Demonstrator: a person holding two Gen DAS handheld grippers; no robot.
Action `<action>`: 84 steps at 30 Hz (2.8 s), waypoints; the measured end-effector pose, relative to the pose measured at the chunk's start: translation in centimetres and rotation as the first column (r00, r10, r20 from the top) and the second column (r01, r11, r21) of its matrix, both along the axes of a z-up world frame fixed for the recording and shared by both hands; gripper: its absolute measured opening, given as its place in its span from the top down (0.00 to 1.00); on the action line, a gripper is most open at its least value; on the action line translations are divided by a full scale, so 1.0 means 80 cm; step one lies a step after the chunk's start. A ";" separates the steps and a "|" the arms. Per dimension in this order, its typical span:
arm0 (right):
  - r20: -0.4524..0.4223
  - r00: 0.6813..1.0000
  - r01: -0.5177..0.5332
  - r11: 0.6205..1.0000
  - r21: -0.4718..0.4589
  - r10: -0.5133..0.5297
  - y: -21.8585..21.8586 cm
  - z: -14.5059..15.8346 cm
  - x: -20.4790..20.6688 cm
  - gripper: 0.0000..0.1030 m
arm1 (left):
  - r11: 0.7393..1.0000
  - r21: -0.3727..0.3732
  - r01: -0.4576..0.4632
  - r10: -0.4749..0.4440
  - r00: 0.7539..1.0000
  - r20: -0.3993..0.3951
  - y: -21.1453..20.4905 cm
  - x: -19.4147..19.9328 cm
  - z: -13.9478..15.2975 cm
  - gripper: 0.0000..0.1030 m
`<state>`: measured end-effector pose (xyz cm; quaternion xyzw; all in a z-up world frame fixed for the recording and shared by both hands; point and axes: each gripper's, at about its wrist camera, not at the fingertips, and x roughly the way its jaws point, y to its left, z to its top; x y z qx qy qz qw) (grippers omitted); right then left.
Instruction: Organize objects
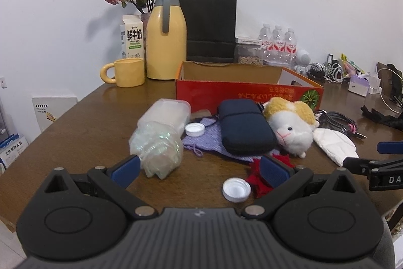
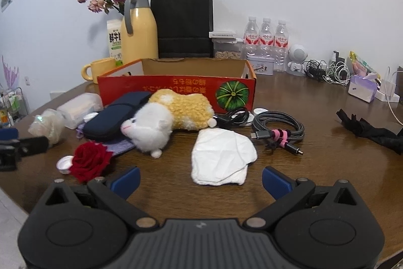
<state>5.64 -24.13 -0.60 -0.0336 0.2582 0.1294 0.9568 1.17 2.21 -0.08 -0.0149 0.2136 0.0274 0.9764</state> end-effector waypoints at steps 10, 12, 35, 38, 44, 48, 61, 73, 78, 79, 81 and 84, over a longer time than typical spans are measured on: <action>-0.076 0.997 -0.012 0.998 -0.061 0.007 0.000 -0.006 0.063 0.00 | 0.999 0.013 -0.052 0.052 0.999 -0.011 0.023 0.030 0.017 0.00; -0.098 0.995 -0.016 0.998 -0.061 0.010 0.000 -0.007 0.075 0.00 | 0.998 0.015 -0.060 0.061 0.998 -0.025 0.027 0.037 0.017 0.00; -0.123 0.992 -0.038 0.999 -0.014 0.036 0.002 -0.014 0.100 0.39 | 0.991 -0.110 -0.073 0.053 0.983 -0.178 0.062 0.090 -0.016 0.54; -0.109 0.994 -0.035 0.999 -0.004 0.034 -0.001 -0.011 0.093 0.41 | 0.991 -0.112 -0.074 0.054 0.985 -0.165 0.064 0.082 -0.012 0.53; -0.079 0.996 -0.043 0.999 0.005 0.044 -0.008 -0.003 0.075 0.49 | 0.993 -0.110 -0.051 0.038 0.993 -0.115 0.062 0.070 0.005 0.53; -0.074 0.996 -0.048 0.999 -0.003 0.048 -0.009 -0.002 0.070 0.51 | 0.993 -0.110 -0.030 0.021 0.996 -0.082 0.055 0.065 0.015 0.53; 0.048 0.997 -0.070 0.997 0.043 0.068 -0.012 0.040 0.064 0.52 | 0.996 -0.090 0.024 -0.022 1.000 0.021 0.035 0.083 0.059 0.53; 0.206 0.976 -0.089 0.992 0.090 0.069 0.033 0.111 0.168 0.52 | 0.994 -0.091 0.052 -0.037 0.986 0.165 -0.014 0.190 0.126 0.53; 0.181 0.983 -0.062 0.993 0.099 0.043 0.047 0.107 0.233 0.52 | 0.997 -0.074 -0.001 0.010 0.993 0.120 -0.020 0.250 0.112 0.53; 0.172 0.984 -0.054 0.994 0.096 0.037 0.050 0.103 0.245 0.52 | 0.998 -0.063 -0.022 0.028 0.994 0.105 -0.021 0.265 0.106 0.53; 0.149 0.989 -0.041 0.995 0.091 0.027 0.054 0.094 0.270 0.51 | 0.998 -0.044 -0.045 0.049 0.995 0.087 -0.022 0.285 0.096 0.53; 0.108 0.994 -0.024 0.996 0.087 0.015 0.057 0.078 0.302 0.51 | 0.997 -0.022 -0.070 0.070 0.997 0.040 -0.019 0.318 0.079 0.53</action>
